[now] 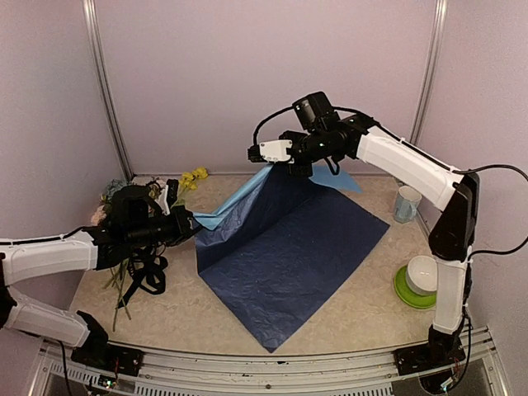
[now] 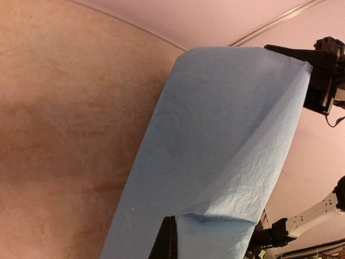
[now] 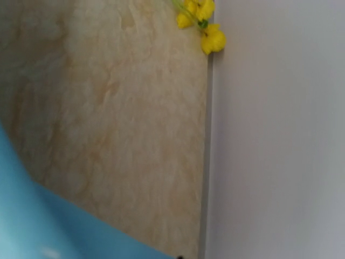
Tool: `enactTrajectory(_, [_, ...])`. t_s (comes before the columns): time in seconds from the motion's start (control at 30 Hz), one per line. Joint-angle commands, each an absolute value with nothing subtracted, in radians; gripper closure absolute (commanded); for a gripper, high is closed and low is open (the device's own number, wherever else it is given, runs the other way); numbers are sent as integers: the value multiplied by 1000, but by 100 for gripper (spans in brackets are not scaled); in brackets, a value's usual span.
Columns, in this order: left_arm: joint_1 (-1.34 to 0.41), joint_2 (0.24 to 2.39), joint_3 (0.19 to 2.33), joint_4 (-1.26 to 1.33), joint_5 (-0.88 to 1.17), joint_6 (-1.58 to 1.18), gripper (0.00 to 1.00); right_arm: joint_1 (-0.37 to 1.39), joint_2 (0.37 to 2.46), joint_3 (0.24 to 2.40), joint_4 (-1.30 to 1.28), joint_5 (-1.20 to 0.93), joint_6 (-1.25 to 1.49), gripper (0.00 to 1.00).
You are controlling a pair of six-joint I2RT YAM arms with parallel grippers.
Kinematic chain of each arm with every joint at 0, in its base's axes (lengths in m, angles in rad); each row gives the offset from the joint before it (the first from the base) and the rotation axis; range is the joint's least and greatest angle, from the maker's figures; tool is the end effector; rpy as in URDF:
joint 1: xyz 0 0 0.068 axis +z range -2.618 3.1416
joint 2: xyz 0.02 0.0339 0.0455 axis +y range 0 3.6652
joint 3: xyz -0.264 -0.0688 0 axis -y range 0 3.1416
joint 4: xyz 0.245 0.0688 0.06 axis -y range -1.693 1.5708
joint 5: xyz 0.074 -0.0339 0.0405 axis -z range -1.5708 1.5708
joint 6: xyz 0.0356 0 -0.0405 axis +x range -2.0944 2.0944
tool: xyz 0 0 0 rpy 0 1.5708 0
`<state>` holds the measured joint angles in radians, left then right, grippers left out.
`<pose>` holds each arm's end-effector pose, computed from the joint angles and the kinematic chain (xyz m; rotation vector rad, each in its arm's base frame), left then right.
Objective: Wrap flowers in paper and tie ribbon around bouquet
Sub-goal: Unfold the folded wrapping paper at the center of the board.
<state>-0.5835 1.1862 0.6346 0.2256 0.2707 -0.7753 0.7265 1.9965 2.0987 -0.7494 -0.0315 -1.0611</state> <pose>0.2148 -0.1532 0.2462 0.0031 2.0650 -1.1443 0.3387 0.3024 0.3725 -1.7426 1.3782 -0.1496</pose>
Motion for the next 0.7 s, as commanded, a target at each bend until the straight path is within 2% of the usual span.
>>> enactTrajectory(0.0, [-506,1244,567,347,345,-875,100,692,2101,2139,-559,-92,-1071,97])
enactTrajectory(0.07, [-482,1259,542,369,338,-892,100,676,2162,2139,-475,-86,-1052,95])
enactTrajectory(0.17, [-450,1285,507,390,333,-911,100,667,2207,2104,-330,-57,-1014,80])
enactTrajectory(0.27, [-424,1303,452,450,358,-960,100,669,2220,2031,-118,-16,-949,53])
enactTrajectory(0.33, [-406,1303,400,494,359,-1000,100,667,2240,2026,-26,29,-883,39])
enactTrajectory(0.47, [-372,1284,324,540,313,-1067,100,664,2324,2163,-22,120,-779,27])
enactTrajectory(0.57, [-345,1275,279,554,259,-1125,100,664,2378,2256,-83,186,-689,21])
enactTrajectory(0.67, [-333,1265,265,534,217,-1131,100,660,2310,2178,-97,179,-587,21])
